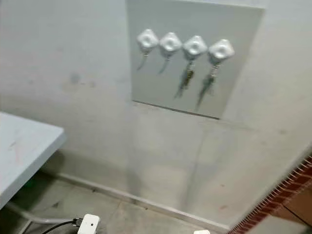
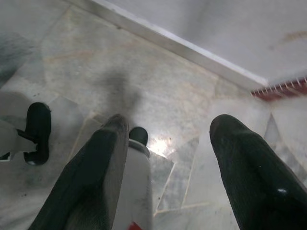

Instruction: Hang keys on a hook

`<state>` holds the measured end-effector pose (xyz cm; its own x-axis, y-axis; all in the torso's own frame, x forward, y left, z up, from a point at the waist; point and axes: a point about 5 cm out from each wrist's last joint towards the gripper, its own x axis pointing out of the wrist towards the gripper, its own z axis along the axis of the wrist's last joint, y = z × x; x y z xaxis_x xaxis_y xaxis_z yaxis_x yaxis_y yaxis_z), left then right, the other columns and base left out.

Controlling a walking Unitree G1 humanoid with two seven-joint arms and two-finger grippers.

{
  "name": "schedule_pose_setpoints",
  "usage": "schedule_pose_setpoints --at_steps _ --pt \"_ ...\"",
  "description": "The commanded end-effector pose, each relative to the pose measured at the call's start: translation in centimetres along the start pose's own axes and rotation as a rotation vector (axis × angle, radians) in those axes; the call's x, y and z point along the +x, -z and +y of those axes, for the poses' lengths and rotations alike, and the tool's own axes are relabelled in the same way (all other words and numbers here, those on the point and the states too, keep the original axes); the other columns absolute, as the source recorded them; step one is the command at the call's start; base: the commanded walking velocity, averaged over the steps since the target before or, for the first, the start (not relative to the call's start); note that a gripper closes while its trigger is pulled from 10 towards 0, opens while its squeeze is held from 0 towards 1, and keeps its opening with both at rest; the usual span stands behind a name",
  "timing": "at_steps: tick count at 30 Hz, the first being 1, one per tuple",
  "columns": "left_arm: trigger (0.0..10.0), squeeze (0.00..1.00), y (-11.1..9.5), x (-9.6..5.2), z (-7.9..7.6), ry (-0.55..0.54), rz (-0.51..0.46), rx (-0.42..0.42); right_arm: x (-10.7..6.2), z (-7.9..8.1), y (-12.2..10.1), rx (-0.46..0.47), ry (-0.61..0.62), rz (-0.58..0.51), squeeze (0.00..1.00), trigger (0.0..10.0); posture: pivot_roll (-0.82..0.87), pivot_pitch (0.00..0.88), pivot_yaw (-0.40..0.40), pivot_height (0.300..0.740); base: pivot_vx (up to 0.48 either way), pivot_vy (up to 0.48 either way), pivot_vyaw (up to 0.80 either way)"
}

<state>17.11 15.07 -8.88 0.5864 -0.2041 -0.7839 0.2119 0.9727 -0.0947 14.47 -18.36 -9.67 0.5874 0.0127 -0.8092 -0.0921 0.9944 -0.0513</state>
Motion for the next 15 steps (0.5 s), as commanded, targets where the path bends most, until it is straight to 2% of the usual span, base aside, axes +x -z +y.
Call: schedule_pose_setpoints --at_steps 1,15 --pt "10.0 0.00 -0.03 0.02 0.05 -0.005 0.004 0.003 -0.07 -0.10 0.23 -0.016 -0.002 0.009 0.00 10.0 -0.06 0.000 -0.021 0.740 0.000 0.000 0.80" --pt "10.0 0.00 -0.23 0.06 0.23 -0.019 0.000 -0.029 0.01 0.08 0.10 -0.010 -0.003 0.010 0.00 10.0 -0.05 0.000 -0.017 0.740 0.000 0.000 0.80"
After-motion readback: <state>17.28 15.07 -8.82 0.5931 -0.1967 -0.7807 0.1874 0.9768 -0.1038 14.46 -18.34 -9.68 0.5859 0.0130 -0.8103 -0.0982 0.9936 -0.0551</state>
